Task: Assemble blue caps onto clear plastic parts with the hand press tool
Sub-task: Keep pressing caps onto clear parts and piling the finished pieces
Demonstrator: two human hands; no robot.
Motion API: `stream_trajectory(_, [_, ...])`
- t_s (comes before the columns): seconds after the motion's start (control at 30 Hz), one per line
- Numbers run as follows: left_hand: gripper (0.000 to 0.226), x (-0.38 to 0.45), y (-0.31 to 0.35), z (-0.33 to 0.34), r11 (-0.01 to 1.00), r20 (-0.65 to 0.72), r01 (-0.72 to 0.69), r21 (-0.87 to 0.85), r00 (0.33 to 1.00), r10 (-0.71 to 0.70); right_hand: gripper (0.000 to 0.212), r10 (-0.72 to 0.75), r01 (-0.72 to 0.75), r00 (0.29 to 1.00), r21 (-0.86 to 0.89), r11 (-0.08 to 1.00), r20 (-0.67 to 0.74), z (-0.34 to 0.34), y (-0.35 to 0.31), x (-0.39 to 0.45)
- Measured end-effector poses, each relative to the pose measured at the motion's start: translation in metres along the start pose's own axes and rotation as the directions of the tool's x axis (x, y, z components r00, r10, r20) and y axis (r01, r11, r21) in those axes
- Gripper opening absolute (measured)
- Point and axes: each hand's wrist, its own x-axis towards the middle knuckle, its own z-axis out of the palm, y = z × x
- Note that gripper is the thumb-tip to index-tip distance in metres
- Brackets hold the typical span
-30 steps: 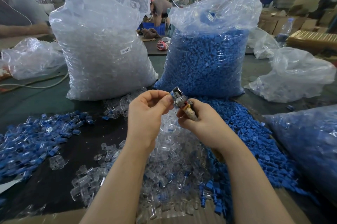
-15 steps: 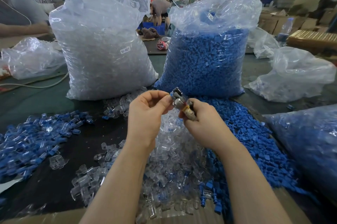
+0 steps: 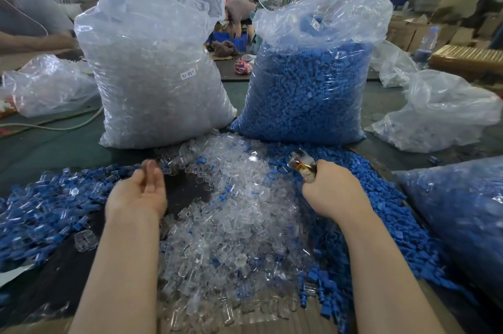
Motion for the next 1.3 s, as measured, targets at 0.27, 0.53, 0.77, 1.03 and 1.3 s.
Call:
stream_trajectory(0.27, [0.031,0.008,0.017,-0.015,0.913,-0.029,-0.125,-0.389,0.992,0.123,0.013,0.133,-0.129,0.989,-0.053,0.990,0.071,-0.003,-0.001,-0.004])
stream_trajectory(0.53, [0.006,0.001,-0.003,0.001,0.303,0.377,-0.394,0.867,0.919,0.118,0.015,0.159,-0.156,0.987,-0.071,0.985,0.034,0.003,-0.001,-0.003])
stream_trajectory(0.77, [0.024,-0.007,-0.031,0.003,-0.531,0.400,-0.413,0.740,0.905,-0.146,0.016,0.178,-0.173,0.983,-0.090,0.981,0.049,0.007,0.002,-0.002])
stream_trajectory(1.03, [0.019,-0.011,-0.030,0.001,-0.470,0.474,-0.473,0.745,0.872,-0.127,0.021,0.152,-0.147,0.987,-0.088,0.985,0.044,0.009,0.001,-0.001])
stream_trajectory(1.3, [0.006,-0.011,-0.029,0.004,-0.096,0.575,-0.581,0.808,0.814,-0.080,0.017,0.180,-0.178,0.983,-0.070,0.982,0.026,0.007,-0.002,-0.003])
